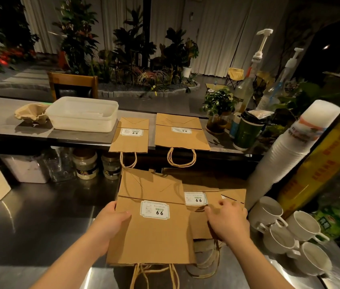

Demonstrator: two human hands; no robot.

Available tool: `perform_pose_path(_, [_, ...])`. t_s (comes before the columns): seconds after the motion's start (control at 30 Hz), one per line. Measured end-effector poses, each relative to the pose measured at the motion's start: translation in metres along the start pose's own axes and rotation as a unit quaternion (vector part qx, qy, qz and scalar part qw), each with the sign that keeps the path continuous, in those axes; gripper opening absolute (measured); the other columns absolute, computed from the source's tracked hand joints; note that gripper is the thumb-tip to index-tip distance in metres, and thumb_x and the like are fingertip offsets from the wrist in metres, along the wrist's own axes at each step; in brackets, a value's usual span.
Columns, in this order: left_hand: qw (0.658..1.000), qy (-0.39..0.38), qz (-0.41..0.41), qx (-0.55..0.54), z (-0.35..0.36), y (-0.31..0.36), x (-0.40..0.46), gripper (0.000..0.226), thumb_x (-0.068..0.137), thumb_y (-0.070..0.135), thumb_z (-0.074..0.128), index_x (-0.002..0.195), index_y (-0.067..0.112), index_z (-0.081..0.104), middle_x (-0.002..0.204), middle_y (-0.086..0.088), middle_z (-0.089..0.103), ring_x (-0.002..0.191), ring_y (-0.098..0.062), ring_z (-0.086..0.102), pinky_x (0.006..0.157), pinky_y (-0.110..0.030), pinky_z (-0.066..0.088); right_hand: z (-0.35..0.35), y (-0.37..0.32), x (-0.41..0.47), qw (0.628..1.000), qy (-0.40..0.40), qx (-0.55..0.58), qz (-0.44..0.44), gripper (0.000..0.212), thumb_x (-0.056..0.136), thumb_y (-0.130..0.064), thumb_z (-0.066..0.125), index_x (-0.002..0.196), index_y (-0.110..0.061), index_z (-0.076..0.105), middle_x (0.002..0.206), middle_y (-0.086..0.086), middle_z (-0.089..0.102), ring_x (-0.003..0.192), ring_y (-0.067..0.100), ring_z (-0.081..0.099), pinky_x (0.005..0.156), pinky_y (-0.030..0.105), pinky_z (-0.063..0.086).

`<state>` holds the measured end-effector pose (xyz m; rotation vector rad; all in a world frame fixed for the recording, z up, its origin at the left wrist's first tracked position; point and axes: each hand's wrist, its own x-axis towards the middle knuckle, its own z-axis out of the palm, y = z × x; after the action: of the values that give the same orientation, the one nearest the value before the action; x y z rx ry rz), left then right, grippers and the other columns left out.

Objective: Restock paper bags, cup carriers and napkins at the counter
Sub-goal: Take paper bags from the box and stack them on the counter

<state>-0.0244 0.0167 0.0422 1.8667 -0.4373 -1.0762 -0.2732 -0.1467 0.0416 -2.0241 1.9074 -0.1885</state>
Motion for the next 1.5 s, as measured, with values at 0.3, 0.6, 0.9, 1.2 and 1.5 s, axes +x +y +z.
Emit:
perform_pose_path(0.3, [1.000,-0.022,0.016,-0.003,0.000,0.000,0.000,0.021,0.101,0.024,0.062,0.121,0.024,0.057,0.111,-0.005,0.073,0.105,-0.029,0.068,0.097,-0.055,0.051,0.004,-0.002,0.027,0.993,-0.047,-0.050,0.092,0.077,0.057,-0.072,0.075,0.112,-0.020,0.063,0.112,0.003,0.063,0.110,0.027,0.053,0.096,0.044,0.040])
perform_pose_path(0.6, [0.999,-0.028,0.029,-0.010,-0.007,-0.001,0.007,0.020,0.103,0.022,0.059,0.123,0.026,0.061,0.108,-0.003,0.077,0.104,-0.029,0.071,0.097,-0.055,0.052,0.008,0.026,0.034,0.993,-0.018,0.049,0.105,0.036,0.101,-0.045,0.042,0.116,-0.019,0.061,0.127,0.012,0.054,0.121,0.034,0.044,0.098,0.045,0.037])
perform_pose_path(0.9, [0.999,-0.038,0.022,-0.024,-0.011,-0.002,0.012,0.020,0.104,0.024,0.058,0.123,0.024,0.061,0.104,-0.003,0.078,0.102,-0.031,0.073,0.096,-0.056,0.053,0.018,0.049,0.043,0.965,0.073,0.196,0.159,0.043,0.101,-0.036,0.041,0.129,-0.006,0.054,0.138,0.022,0.042,0.126,0.043,0.043,0.109,0.054,0.040])
perform_pose_path(1.2, [0.998,-0.024,0.021,-0.061,-0.017,-0.001,0.015,0.021,0.104,0.018,0.057,0.125,0.020,0.061,0.103,-0.007,0.078,0.099,-0.035,0.073,0.091,-0.054,0.055,0.019,0.053,0.054,0.937,0.082,0.280,0.191,0.034,0.098,-0.030,0.052,0.115,0.000,0.053,0.110,0.020,0.060,0.101,0.039,0.058,0.081,0.042,0.050])
perform_pose_path(1.5, [0.994,-0.028,0.011,-0.105,-0.024,-0.001,0.014,0.020,0.104,0.015,0.055,0.124,0.017,0.062,0.101,-0.012,0.078,0.098,-0.037,0.074,0.090,-0.056,0.056,0.014,0.062,0.053,0.920,0.048,0.336,0.194,0.011,0.089,0.001,0.046,0.096,-0.005,0.054,0.090,0.018,0.059,0.071,0.028,0.052,0.057,0.031,0.039])
